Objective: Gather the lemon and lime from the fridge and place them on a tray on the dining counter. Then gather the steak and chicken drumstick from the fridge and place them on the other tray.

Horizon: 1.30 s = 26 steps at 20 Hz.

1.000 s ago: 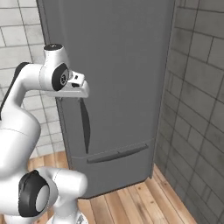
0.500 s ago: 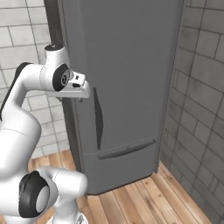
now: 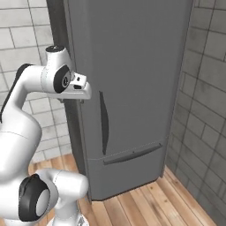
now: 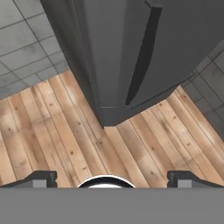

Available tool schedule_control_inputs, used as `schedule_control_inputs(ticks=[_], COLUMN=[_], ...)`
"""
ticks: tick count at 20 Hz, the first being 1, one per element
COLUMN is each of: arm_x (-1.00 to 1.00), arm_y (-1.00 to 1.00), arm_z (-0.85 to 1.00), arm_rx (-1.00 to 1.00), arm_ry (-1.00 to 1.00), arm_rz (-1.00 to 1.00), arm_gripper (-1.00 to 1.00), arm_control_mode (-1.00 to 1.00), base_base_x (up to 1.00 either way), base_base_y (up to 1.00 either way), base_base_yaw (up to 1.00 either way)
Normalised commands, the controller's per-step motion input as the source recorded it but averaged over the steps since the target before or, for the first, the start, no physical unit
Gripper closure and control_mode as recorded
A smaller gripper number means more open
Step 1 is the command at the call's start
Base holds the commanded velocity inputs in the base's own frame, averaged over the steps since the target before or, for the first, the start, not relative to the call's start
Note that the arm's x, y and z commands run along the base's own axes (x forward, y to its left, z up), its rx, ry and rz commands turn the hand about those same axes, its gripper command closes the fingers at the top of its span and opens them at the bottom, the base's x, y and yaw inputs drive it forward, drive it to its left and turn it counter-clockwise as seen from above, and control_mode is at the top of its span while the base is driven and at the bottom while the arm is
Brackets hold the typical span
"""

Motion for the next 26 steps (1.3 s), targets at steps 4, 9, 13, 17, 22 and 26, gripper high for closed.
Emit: schedule_control_inputs(ticks=[4, 9, 13, 17, 22, 26], arm_x=[0.00, 0.00, 0.00, 0.00, 0.00, 0.00], arm_y=[0.00, 0.00, 0.00, 0.00, 0.00, 0.00], arm_z=[0.00, 0.00, 0.00, 0.00, 0.00, 0.00], arm_rx=[0.00, 0.00, 0.00, 0.00, 0.00, 0.00], arm_ry=[0.00, 0.00, 0.00, 0.00, 0.00, 0.00], arm_rz=[0.00, 0.00, 0.00, 0.00, 0.00, 0.00], arm_gripper=[-1.00, -1.00, -1.00, -1.00, -1.00, -1.00], arm_control_mode=[1.00, 1.00, 1.00, 1.00, 1.00, 1.00], base_base_x=[0.27, 0.26, 0.33, 0.41, 0.48, 0.53], base_base_y=[0.45, 0.29, 0.14, 0.05, 0.00, 0.00], base_base_yaw=[0.00, 0.00, 0.00, 0.00, 0.00, 0.00])
